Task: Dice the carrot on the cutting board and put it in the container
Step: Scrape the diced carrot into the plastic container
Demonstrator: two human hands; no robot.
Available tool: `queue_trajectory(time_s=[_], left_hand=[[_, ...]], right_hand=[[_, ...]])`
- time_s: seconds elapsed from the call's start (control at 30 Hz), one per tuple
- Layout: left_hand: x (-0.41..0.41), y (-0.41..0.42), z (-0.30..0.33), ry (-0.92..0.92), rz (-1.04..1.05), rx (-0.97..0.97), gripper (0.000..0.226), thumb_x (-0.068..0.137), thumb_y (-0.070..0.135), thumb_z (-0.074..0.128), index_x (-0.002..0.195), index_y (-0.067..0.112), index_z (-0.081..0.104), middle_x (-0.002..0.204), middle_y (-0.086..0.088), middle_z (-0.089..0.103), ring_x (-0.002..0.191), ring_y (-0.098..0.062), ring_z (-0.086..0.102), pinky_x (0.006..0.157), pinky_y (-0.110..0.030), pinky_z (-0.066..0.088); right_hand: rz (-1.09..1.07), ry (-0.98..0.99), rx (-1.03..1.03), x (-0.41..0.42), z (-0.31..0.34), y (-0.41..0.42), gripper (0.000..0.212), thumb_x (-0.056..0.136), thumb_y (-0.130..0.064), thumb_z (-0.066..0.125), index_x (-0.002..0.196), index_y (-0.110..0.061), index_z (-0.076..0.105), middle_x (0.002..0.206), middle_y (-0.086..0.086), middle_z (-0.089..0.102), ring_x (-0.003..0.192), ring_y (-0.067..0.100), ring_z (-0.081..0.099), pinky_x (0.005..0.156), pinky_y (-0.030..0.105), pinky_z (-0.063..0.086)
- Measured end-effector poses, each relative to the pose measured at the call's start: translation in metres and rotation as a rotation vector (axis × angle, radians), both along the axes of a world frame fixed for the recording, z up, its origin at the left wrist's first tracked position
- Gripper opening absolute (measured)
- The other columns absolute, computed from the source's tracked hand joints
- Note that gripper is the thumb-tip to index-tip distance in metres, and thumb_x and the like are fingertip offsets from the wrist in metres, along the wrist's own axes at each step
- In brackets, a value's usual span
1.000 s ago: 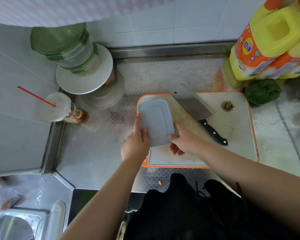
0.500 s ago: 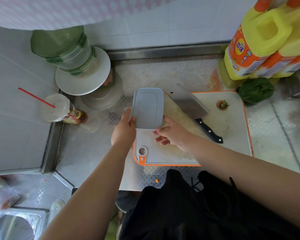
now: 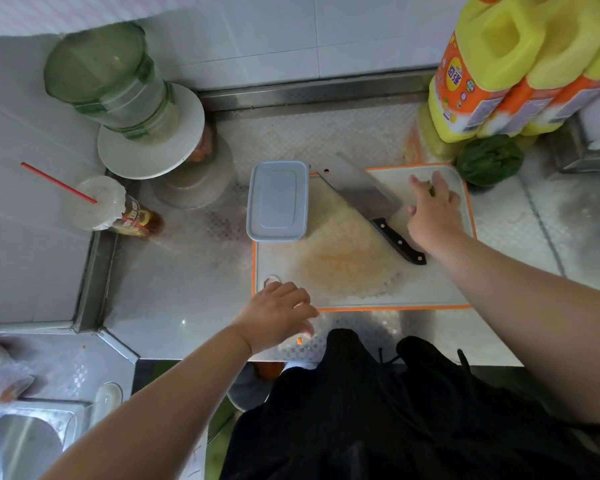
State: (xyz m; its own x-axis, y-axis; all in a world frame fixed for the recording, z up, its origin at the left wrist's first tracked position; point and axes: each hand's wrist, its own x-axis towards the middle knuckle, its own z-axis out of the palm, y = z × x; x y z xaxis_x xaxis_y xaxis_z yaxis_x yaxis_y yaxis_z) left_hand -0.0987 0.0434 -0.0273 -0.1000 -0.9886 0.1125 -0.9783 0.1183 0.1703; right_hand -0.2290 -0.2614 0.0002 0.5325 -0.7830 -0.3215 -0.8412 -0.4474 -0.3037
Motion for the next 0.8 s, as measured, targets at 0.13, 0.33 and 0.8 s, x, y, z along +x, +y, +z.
queue_trajectory(time_s=[0.13, 0.33, 0.8], left_hand=[[-0.002, 0.009, -0.001, -0.065, -0.078, 0.13, 0.035, 0.086, 0.058, 0.049, 0.099, 0.033, 0.069, 0.093, 0.008, 0.062, 0.083, -0.016, 0.056, 0.074, -0.029, 0.044], [-0.006, 0.011, 0.001, -0.068, -0.125, 0.164, 0.021, 0.085, 0.051, 0.064, 0.094, 0.032, 0.065, 0.091, 0.009, 0.059, 0.082, -0.015, 0.055, 0.073, -0.029, 0.04], [-0.013, 0.042, -0.023, -0.141, 0.019, 0.022, 0.023, 0.097, 0.034, 0.048, 0.089, 0.019, 0.063, 0.096, 0.002, 0.066, 0.081, -0.02, 0.06, 0.077, -0.031, 0.042]], right_hand=[[0.097, 0.031, -0.095, -0.017, -0.009, 0.0, 0.038, 0.096, -0.016, 0.049, 0.134, -0.016, 0.047, 0.14, 0.011, 0.029, 0.119, 0.038, 0.034, 0.097, 0.046, 0.038], [-0.013, 0.019, -0.117, -0.029, -0.015, 0.009, 0.026, 0.093, -0.016, 0.057, 0.116, -0.003, 0.055, 0.124, 0.02, 0.042, 0.109, 0.037, 0.043, 0.089, 0.04, 0.039], [-0.437, -0.674, 0.906, 0.024, 0.051, 0.072, 0.024, 0.093, -0.011, 0.051, 0.07, -0.013, 0.059, 0.067, 0.006, 0.058, 0.057, 0.017, 0.054, 0.045, 0.022, 0.045]])
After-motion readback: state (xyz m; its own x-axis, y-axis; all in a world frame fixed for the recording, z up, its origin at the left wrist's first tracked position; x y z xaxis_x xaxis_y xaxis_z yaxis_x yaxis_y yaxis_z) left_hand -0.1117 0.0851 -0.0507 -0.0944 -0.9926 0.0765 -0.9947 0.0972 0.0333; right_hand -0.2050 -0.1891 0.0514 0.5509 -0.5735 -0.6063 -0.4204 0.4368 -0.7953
